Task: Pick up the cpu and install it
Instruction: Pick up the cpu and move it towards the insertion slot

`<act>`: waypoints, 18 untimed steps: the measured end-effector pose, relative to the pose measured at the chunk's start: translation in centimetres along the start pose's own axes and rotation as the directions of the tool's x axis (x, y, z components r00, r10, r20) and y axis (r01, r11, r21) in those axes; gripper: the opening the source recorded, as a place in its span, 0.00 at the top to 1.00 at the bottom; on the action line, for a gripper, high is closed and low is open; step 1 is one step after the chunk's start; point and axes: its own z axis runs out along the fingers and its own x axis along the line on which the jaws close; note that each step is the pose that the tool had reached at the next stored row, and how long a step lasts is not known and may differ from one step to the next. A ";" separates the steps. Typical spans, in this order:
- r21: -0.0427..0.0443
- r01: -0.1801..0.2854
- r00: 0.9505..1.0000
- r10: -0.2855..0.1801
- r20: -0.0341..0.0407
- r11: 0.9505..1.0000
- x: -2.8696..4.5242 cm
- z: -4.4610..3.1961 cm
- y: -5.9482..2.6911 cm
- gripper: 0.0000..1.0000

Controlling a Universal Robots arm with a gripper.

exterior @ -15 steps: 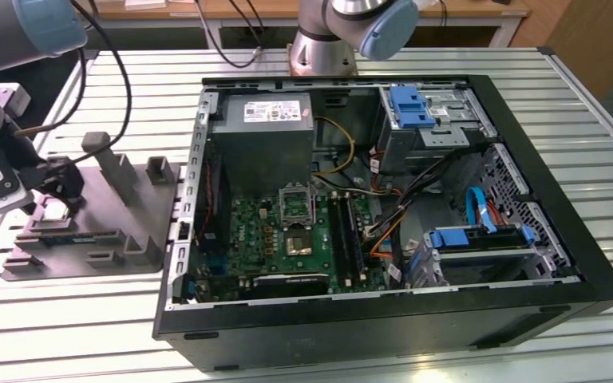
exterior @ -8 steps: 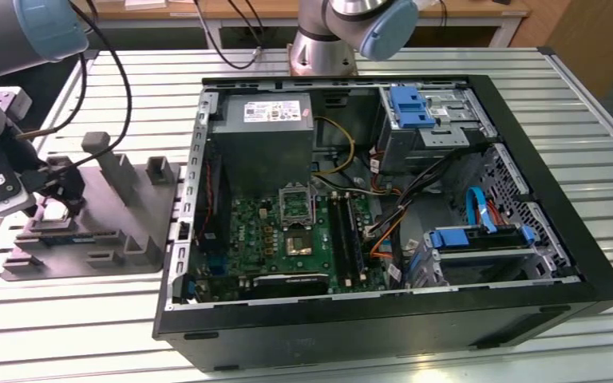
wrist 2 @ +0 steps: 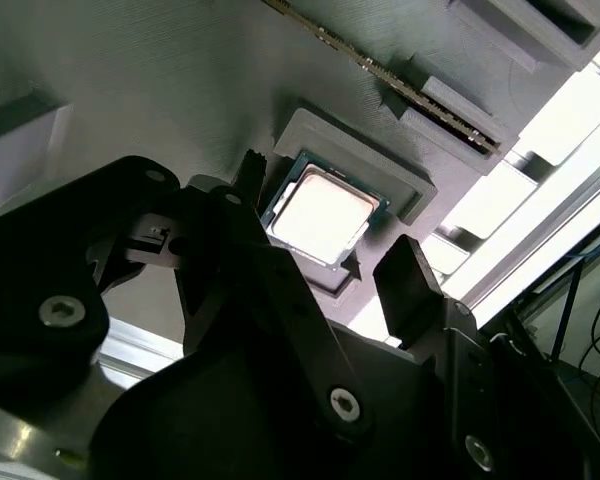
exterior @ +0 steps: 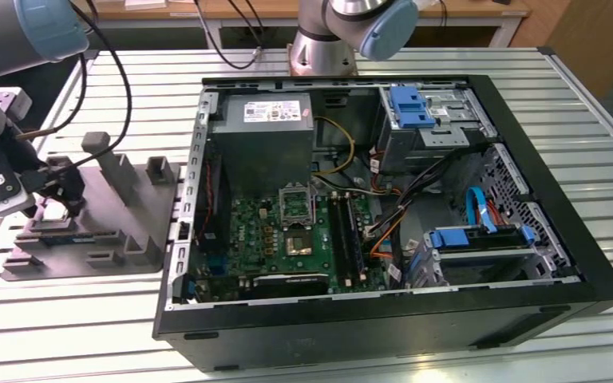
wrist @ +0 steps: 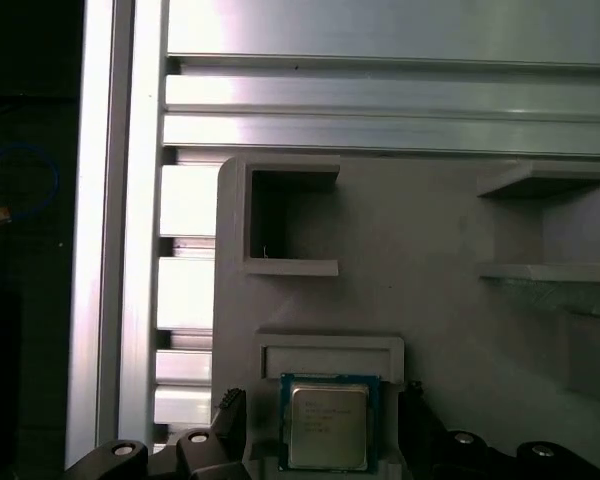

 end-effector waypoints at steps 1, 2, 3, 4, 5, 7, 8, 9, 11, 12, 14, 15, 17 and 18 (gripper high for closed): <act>0.000 0.000 1.000 0.000 0.000 1.000 0.00 0.00 0.00 0.29; 0.000 0.000 1.000 0.000 0.000 1.000 0.00 0.01 0.00 0.29; 0.000 0.000 1.000 0.000 0.000 1.000 0.00 0.01 0.00 0.29; 0.000 0.000 1.000 0.000 0.000 1.000 0.00 0.01 0.00 0.31; 0.000 0.000 1.000 0.000 0.000 1.000 -0.01 0.01 0.01 0.31; 0.000 0.000 1.000 0.000 0.000 1.000 -0.01 0.01 0.01 0.38; 0.000 0.000 1.000 0.000 0.000 1.000 -0.01 0.00 0.01 0.38; 0.000 0.000 1.000 0.000 0.000 1.000 -0.01 -0.01 0.01 0.38; 0.000 0.000 1.000 0.000 0.000 1.000 -0.02 -0.02 0.01 0.38; 0.000 0.000 1.000 0.000 0.000 1.000 -0.02 -0.02 0.01 0.38; 0.000 0.000 1.000 0.000 0.000 1.000 -0.02 -0.03 0.02 0.38; 0.000 0.000 1.000 0.000 0.000 1.000 -0.02 -0.05 0.02 0.38; 0.000 0.000 1.000 0.000 0.000 1.000 -0.02 -0.08 0.03 0.38; 0.000 0.000 1.000 0.000 0.000 1.000 -0.02 -0.09 0.03 0.38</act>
